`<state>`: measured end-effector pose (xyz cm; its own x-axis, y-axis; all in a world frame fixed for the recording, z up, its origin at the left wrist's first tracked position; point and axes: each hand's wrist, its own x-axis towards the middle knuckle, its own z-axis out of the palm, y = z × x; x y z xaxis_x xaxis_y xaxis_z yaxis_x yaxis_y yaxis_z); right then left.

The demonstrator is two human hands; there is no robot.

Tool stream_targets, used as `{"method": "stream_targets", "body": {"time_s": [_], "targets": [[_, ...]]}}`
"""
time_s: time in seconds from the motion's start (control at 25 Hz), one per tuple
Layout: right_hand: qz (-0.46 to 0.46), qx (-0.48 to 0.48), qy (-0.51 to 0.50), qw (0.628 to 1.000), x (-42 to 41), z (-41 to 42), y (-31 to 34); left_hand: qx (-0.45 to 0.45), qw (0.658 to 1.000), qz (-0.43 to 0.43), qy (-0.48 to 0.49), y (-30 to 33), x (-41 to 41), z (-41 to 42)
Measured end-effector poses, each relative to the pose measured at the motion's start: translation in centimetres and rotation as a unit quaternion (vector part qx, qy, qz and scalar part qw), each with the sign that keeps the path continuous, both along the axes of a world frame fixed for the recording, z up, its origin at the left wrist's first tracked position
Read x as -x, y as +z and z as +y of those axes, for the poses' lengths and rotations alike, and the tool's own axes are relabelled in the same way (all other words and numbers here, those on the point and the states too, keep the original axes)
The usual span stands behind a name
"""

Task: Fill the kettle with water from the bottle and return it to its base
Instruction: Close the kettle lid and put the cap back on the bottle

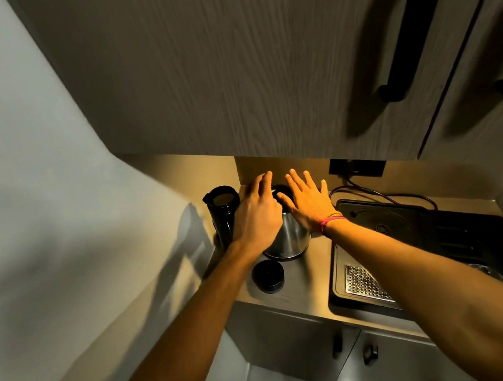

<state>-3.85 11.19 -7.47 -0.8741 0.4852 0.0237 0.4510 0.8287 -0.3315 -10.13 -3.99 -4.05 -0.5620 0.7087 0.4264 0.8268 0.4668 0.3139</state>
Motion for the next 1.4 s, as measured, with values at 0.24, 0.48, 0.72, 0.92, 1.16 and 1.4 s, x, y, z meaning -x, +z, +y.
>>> {"method": "stream_targets", "body": {"time_s": [0.24, 0.48, 0.72, 0.92, 1.16, 1.4], "targets": [[0.002, -0.062, 0.065, 0.996, -1.2, -0.2, -1.1, 0.198, 0.973, -0.114, 0.039, -4.2, 0.9, 2.6], [-0.059, -0.122, 0.082, 0.987, -0.7, -0.3, -0.5, 0.258, 0.96, -0.106, 0.032, -4.2, 1.1, 2.8], [0.037, -0.226, 0.092, 0.969, -4.0, -3.1, -2.0, 0.107, 0.994, -0.009, 0.029, -5.7, -2.0, -1.0], [-0.019, -0.209, 0.209, 0.955, -6.5, -6.4, -6.1, 0.252, 0.967, -0.035, 0.018, -12.0, -3.6, -5.6], [-0.005, -0.145, 0.185, 0.972, -6.9, -7.4, -6.5, 0.221, 0.969, -0.103, 0.041, -12.8, -3.8, -6.3], [0.163, -0.204, 0.116, 0.958, -4.5, -5.1, -1.3, 0.01, 0.999, 0.05, 0.004, -4.4, -2.4, -6.7]]}}
